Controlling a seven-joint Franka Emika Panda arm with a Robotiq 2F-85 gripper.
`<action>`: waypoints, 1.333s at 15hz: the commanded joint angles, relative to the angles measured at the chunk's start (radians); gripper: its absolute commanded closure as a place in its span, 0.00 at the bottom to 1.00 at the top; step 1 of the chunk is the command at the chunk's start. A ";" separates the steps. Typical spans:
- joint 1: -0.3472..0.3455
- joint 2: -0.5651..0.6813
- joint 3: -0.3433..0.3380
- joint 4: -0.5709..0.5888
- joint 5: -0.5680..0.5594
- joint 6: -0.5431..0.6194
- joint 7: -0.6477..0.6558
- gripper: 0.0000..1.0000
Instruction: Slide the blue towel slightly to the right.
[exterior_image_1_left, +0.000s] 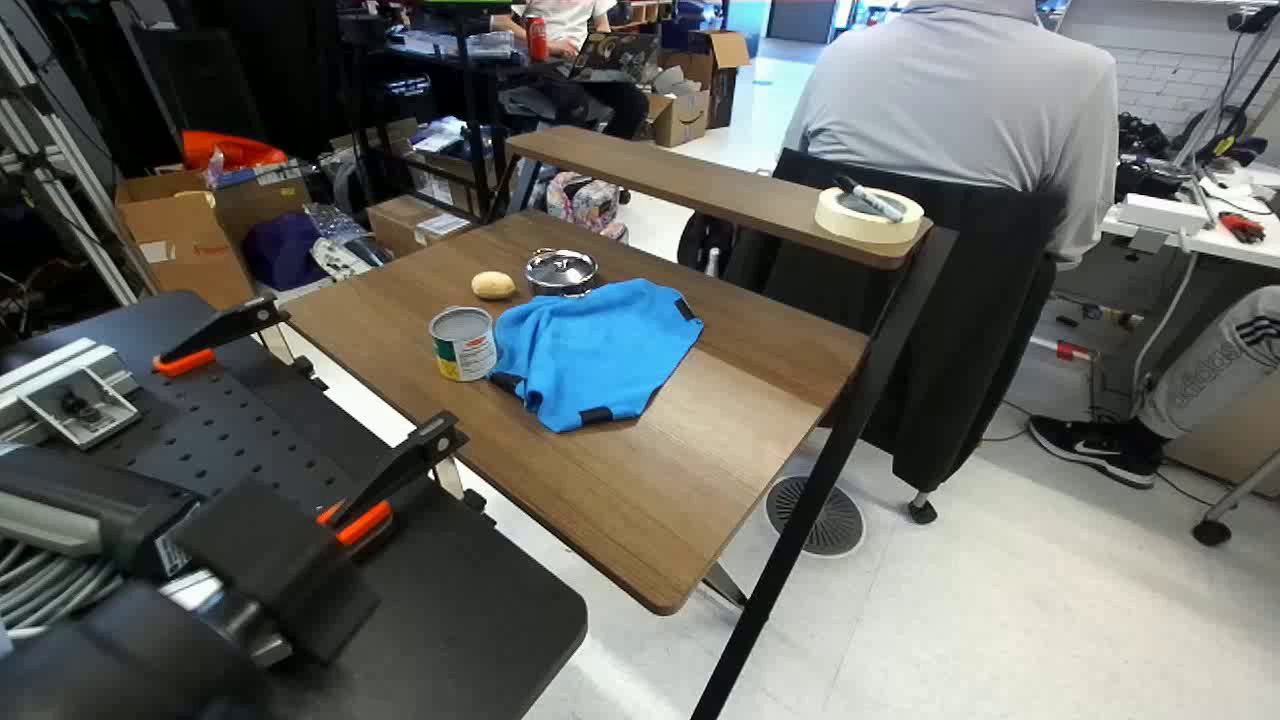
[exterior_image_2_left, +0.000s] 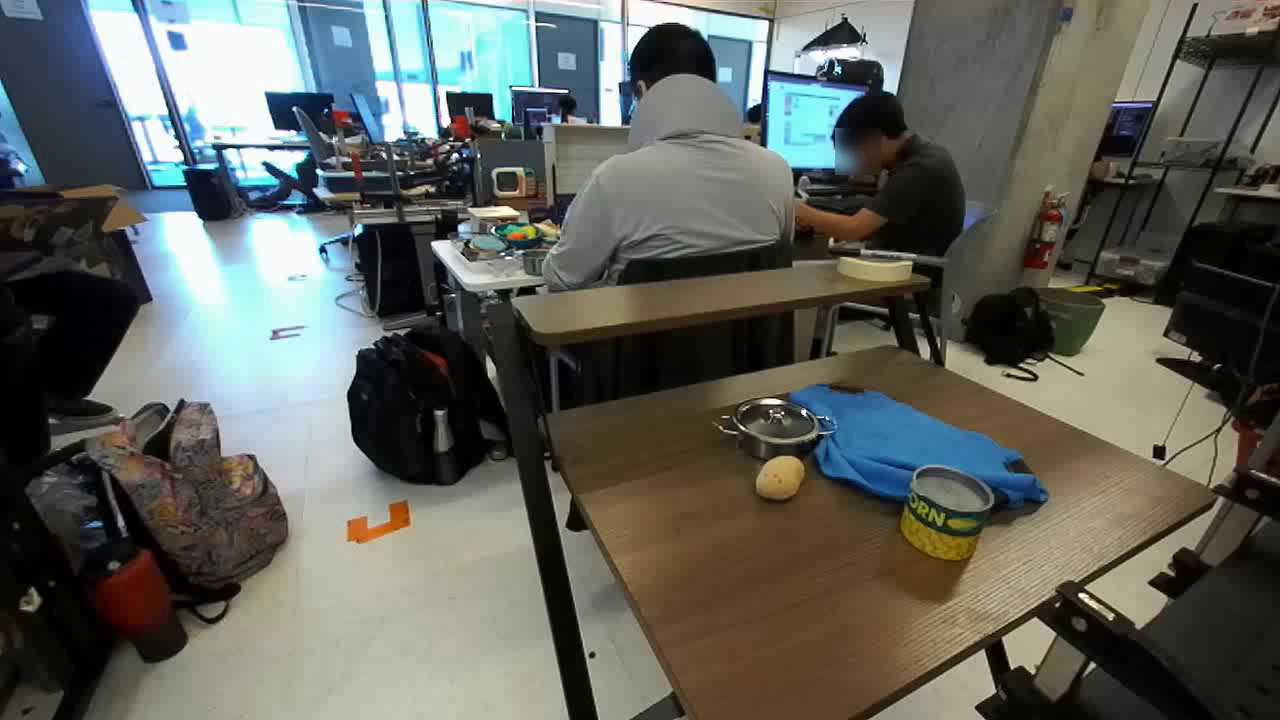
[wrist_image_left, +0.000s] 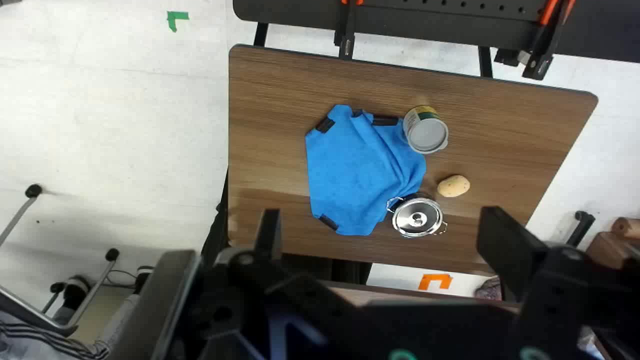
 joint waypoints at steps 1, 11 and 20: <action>-0.001 0.001 0.001 0.003 0.002 -0.003 -0.001 0.00; 0.036 0.154 0.048 0.021 0.034 0.106 0.082 0.00; 0.072 0.636 0.136 0.126 0.057 0.370 0.182 0.00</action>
